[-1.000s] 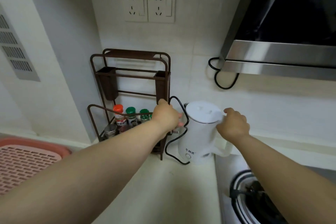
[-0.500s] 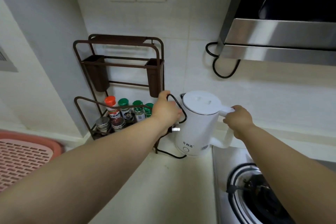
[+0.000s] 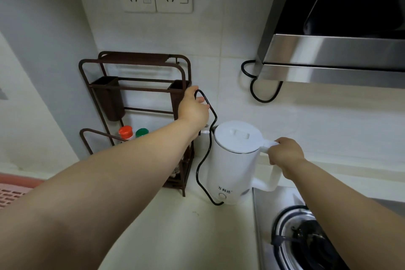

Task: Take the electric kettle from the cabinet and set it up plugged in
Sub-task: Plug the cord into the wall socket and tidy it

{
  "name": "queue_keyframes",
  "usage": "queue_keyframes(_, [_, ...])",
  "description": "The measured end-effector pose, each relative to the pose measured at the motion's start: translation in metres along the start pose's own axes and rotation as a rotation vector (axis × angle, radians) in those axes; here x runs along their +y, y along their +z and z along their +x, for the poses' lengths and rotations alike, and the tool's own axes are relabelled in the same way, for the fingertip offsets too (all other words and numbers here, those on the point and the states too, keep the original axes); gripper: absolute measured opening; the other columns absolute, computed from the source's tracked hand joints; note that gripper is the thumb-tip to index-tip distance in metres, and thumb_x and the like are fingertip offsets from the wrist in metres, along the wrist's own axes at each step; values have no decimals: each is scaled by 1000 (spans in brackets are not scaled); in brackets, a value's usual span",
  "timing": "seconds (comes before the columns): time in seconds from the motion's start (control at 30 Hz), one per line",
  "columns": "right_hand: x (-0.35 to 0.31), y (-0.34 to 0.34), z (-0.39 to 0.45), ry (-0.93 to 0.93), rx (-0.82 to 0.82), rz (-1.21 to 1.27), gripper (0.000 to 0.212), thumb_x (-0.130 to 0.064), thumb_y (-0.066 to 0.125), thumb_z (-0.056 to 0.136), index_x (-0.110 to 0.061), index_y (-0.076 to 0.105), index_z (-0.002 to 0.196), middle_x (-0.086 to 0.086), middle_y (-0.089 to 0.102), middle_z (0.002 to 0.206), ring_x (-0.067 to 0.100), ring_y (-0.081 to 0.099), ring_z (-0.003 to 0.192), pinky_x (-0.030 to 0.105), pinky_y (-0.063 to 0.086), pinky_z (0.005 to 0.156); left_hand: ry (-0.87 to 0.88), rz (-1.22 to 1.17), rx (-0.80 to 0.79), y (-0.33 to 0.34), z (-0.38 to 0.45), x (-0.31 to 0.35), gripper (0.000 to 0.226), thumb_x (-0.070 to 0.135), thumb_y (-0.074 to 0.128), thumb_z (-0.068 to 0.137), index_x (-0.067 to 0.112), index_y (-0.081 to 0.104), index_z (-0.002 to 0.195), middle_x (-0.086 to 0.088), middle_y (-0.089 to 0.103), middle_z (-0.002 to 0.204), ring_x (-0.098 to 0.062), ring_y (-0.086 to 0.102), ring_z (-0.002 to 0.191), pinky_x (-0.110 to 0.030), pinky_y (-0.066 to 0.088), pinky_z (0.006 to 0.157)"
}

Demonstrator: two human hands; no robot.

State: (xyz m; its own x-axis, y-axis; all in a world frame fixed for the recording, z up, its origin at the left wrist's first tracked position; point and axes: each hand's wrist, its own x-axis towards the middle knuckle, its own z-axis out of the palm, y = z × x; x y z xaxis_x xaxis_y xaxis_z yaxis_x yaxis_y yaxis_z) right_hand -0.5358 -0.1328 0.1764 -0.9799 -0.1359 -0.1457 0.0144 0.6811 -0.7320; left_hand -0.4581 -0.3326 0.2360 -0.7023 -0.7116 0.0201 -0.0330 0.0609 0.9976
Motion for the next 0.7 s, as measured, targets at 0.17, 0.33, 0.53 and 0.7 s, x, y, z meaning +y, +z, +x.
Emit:
queue_keyframes(0.17, [-7, -5, -7, 14, -113, -131, 16, 10, 46, 73, -4, 52, 77, 9, 48, 65, 21, 42, 56, 24, 32, 48, 80, 97, -41, -6, 15, 31, 52, -4, 36, 92, 20, 37, 139, -14, 55, 127, -21, 59, 93, -28, 50, 79])
queue_keyframes(0.33, [-16, -7, -17, 35, -165, -196, 13, 8, 49, 71, -4, 50, 75, 8, 47, 67, 21, 42, 58, 26, 35, 51, 317, 494, -3, -11, 23, 53, 47, -3, 40, 85, 19, 52, 125, -7, 59, 112, -24, 59, 105, -26, 45, 75])
queue_keyframes(0.53, [-63, -8, -25, -60, -205, -313, 21, -11, 53, 76, -9, 53, 97, 10, 54, 96, 30, 55, 92, 32, 48, 75, 546, 1021, 50, -18, 34, 79, 36, 1, 48, 87, 17, 58, 117, -10, 63, 118, -31, 58, 109, -30, 43, 77])
queue_keyframes(0.7, [-136, 3, -14, -386, -181, -112, 54, -20, 65, 82, -13, 49, 134, 10, 54, 133, 26, 52, 119, 33, 44, 99, 680, 1264, 56, -20, 34, 94, 26, 8, 51, 88, 18, 63, 109, -13, 64, 114, -35, 59, 106, -31, 39, 72])
